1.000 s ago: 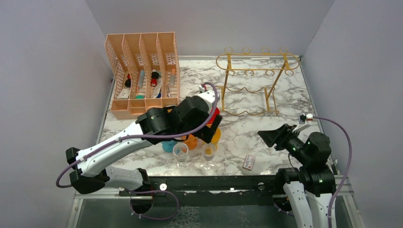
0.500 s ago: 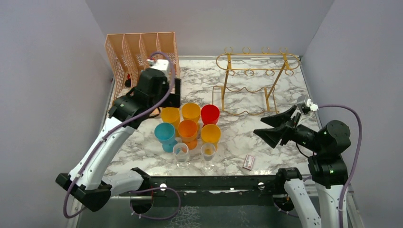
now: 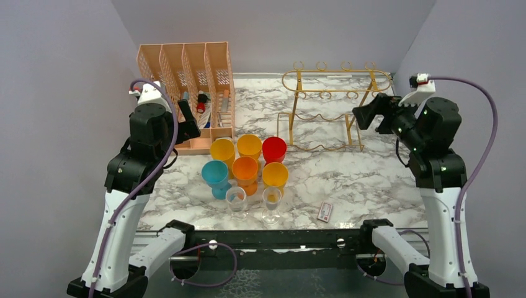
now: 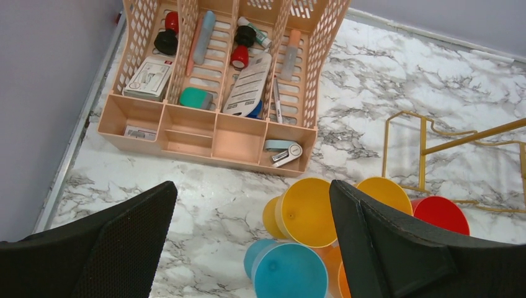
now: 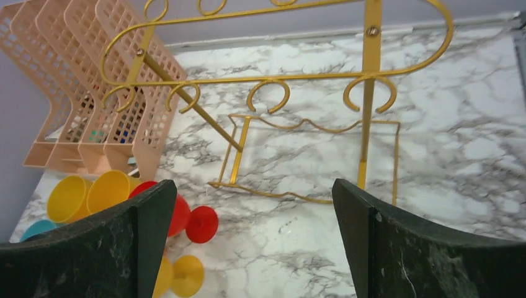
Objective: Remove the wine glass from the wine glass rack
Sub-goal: Reset both arms
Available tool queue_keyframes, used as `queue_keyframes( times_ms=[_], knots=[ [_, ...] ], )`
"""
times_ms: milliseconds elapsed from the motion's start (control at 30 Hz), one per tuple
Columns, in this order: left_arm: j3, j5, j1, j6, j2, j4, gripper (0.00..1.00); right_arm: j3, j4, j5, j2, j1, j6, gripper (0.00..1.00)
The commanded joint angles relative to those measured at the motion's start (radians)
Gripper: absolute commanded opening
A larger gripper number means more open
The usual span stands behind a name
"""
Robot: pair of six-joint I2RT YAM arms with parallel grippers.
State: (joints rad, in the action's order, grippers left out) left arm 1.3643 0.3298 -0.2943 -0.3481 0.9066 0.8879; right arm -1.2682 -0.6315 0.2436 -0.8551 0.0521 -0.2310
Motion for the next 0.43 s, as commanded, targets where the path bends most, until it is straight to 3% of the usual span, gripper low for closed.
queue_keyframes(
  times_ms=[0,100,400],
  knots=[
    [-0.002,0.01,0.005,-0.013,-0.029,-0.015,0.99,-0.171,-0.058,-0.061,0.03,0.002,0.056,1.0],
    [0.012,-0.004,0.004,-0.018,-0.024,-0.015,0.99,-0.188,-0.016,-0.003,0.064,0.002,0.075,1.0],
    [0.031,-0.021,0.004,-0.012,0.004,-0.015,0.99,-0.222,-0.063,-0.247,0.063,0.002,-0.077,1.0]
  ],
)
